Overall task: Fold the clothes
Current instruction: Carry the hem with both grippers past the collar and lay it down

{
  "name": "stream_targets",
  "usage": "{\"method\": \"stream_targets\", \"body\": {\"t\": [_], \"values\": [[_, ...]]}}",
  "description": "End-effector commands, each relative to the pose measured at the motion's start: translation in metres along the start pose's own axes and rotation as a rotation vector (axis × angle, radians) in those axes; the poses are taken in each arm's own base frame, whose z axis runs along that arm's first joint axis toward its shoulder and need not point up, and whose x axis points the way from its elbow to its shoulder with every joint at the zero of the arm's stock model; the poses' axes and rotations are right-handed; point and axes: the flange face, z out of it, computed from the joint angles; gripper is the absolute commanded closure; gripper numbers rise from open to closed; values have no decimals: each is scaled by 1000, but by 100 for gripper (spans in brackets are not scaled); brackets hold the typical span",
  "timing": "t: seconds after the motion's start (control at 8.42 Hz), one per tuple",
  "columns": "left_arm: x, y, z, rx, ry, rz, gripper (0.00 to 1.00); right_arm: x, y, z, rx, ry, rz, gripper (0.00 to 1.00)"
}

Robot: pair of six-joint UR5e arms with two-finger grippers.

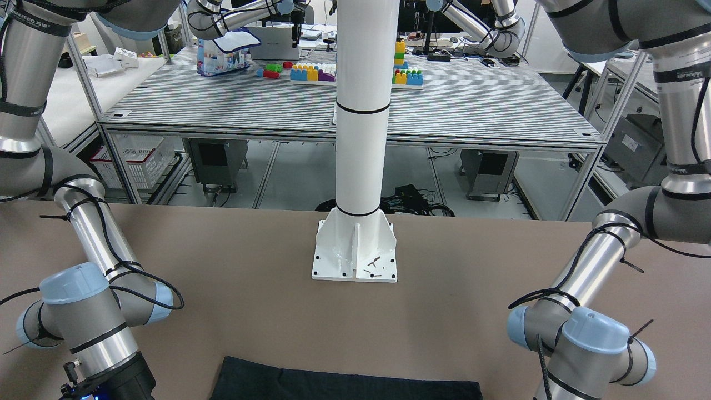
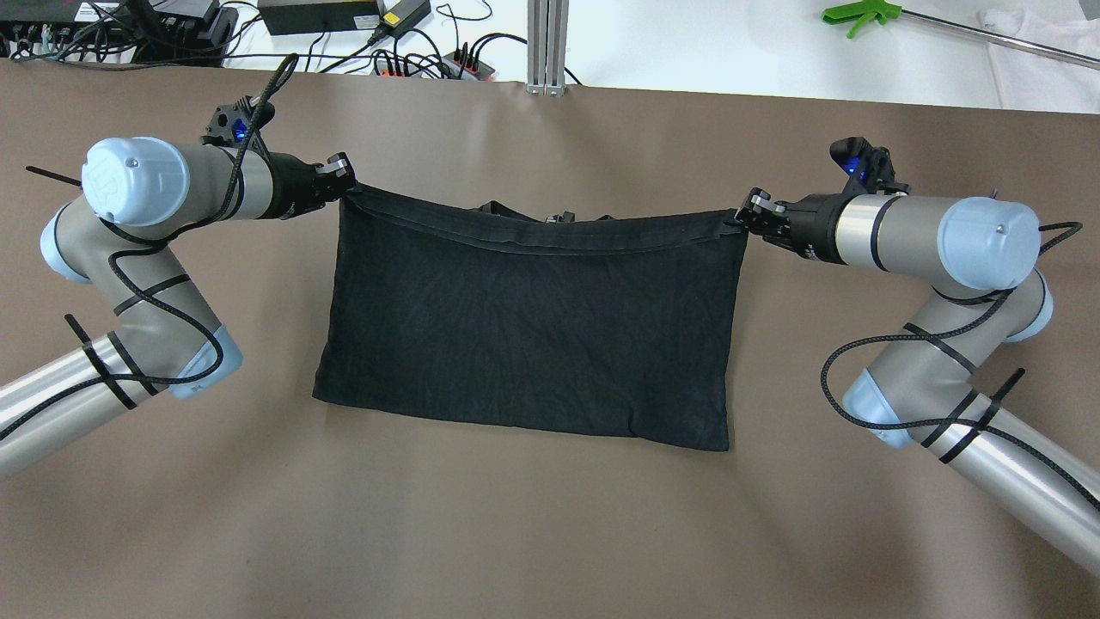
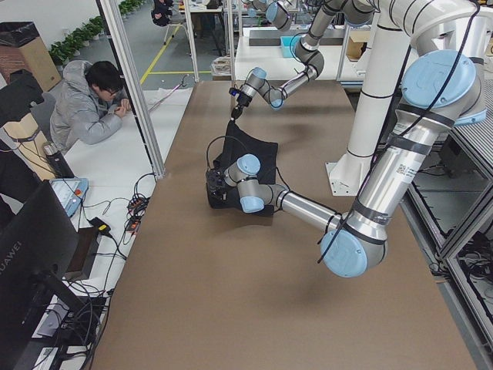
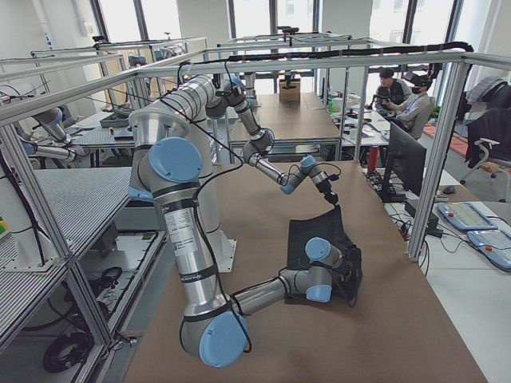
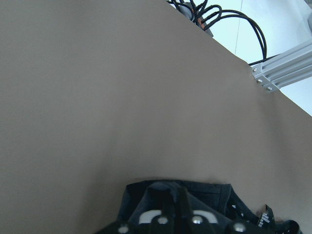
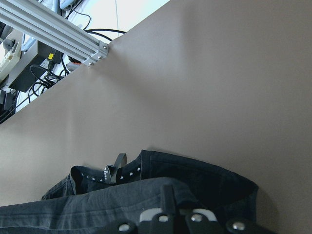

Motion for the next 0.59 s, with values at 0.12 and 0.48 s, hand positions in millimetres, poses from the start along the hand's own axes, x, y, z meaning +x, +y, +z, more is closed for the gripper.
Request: {"method": "stream_targets", "body": {"t": [0.12,0.48], "values": [[10,6,-6,-7,28,-1,100,-19,6,-3,-9,-38,-9,100],[5,9,-4,33,24,1,0,-20,11,-1,-15,-39,-10,8]]}}
